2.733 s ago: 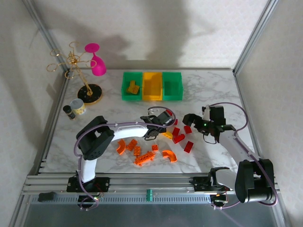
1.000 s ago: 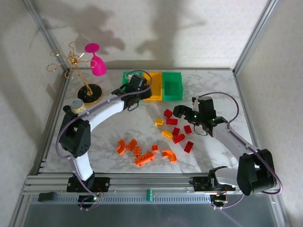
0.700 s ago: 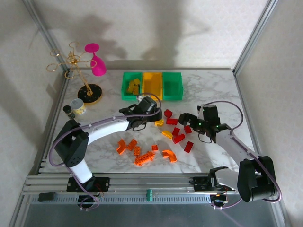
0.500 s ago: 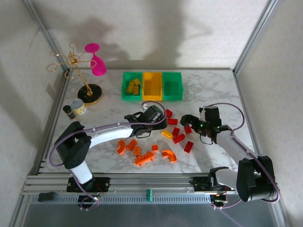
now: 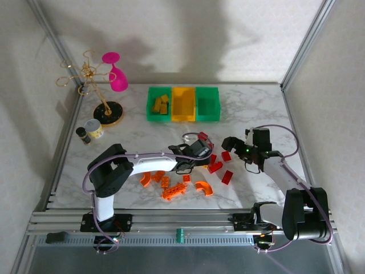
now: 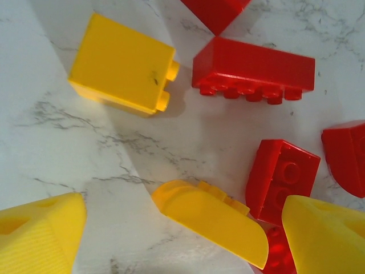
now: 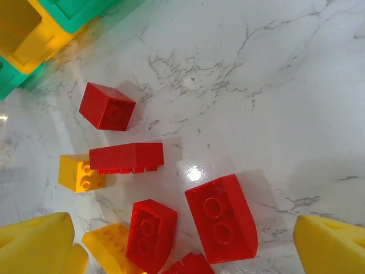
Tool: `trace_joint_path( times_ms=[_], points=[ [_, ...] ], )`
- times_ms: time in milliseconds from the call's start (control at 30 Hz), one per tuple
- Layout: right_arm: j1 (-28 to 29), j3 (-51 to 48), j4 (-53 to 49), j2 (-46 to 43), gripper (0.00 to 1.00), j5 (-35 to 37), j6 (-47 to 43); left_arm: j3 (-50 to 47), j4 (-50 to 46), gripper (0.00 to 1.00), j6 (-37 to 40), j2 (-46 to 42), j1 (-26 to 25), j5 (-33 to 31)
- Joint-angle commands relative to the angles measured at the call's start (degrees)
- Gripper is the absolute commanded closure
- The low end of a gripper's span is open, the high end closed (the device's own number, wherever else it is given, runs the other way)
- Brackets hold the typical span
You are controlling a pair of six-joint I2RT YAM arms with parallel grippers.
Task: Sort the legos into containers by color
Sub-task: Pick up the lego from the center of the table.
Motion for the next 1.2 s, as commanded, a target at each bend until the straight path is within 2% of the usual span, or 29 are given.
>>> trace_joint_path(
  times_ms=[0, 400, 567, 800, 1167],
  points=[
    [-0.83, -0.71, 0.53, 0.14, 0.01, -1.40, -1.30, 2.68, -2.43, 0.12, -1.47, 2.49, -0.76, -2.29],
    [-1.51, -0.19, 0.47, 0.78, 0.01, -2.68, -1.78, 5.64, -3.34, 0.18, -3.79, 7.52, -1.46, -3.01],
    [-1.50, -0.23, 0.75, 1.21, 0.01, -3.01, -1.72, 4.36, -4.79, 0.21, -4.46, 6.73, -1.71, -6.14],
    [-1.60, -0.77, 1.88, 1.76, 0.01, -4.40, -1.40, 1.31, -4.80, 0.37, -5.08, 4.57, -1.90, -7.06],
    [-1.60, -0.86, 1.68, 1.23, 0.01, -4.50, -1.65, 3.74, -3.56, 0.61, -3.93, 6.01, -1.99, -6.09]
  ],
)
